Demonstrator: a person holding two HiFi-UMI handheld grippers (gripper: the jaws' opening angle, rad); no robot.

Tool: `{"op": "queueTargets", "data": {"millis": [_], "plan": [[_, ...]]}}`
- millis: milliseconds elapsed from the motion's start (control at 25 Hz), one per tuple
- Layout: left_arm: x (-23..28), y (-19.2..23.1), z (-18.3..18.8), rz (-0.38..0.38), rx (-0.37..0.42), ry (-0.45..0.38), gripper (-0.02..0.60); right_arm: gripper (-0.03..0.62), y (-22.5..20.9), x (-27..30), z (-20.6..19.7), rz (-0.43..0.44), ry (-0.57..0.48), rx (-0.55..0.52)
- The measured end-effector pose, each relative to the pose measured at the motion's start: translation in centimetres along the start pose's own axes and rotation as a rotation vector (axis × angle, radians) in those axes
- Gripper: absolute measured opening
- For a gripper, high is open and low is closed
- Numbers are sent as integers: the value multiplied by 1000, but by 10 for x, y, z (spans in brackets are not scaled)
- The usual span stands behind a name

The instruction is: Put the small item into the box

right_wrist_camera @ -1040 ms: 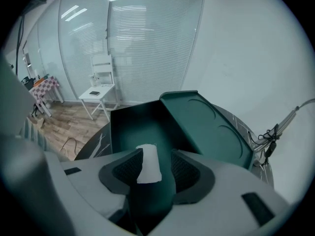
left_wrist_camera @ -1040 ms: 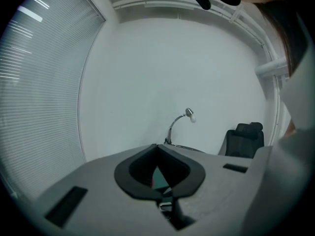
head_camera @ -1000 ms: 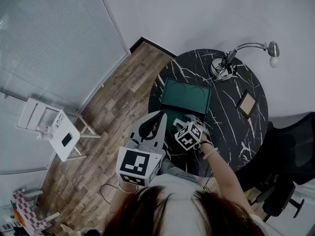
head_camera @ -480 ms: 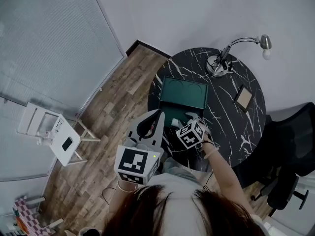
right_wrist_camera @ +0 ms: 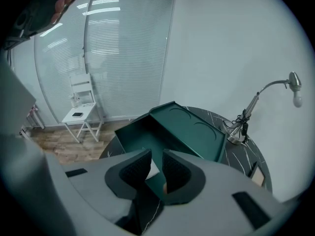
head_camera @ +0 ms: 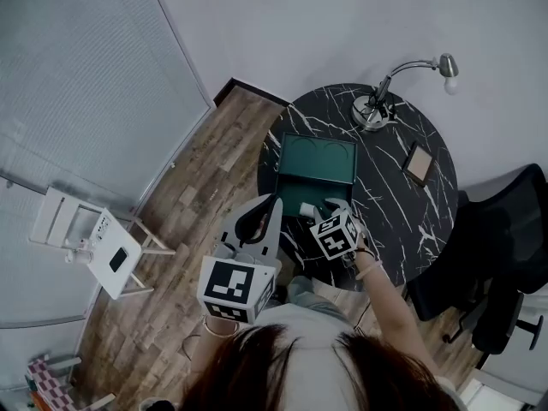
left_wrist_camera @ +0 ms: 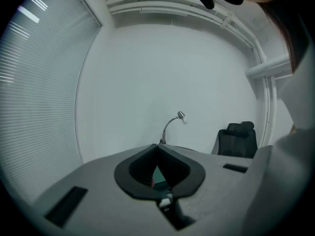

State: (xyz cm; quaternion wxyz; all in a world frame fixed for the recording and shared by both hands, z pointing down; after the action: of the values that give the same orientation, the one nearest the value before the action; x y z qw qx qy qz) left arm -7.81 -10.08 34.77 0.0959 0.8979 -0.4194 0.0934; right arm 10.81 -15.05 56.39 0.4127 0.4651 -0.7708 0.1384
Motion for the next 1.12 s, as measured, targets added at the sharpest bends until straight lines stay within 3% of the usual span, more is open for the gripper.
{"op": "queueTargets", "data": {"millis": [360, 840, 1120], "plan": [[-27, 2, -2, -19, 6, -18, 9, 78, 13, -34, 2, -75, -75, 106], [-60, 2, -5, -60, 22, -42, 8, 56, 37, -86, 14, -185, -251, 227], [-77, 0, -6, -93, 34, -52, 8, 36, 53, -119, 17, -200, -329, 292]]}}
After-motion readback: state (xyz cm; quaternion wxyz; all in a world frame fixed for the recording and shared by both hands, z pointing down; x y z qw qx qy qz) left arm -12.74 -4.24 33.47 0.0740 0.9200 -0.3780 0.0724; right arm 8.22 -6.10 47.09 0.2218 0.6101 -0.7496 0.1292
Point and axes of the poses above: the fingertips, and each gripper's own axes: x forward along the fingers, y to its left, z out of its top, the point moved 10 cm from there along -x, backward along the fingers, and after that the axes turned 3 degrees about -z, right-handed, at the moved point
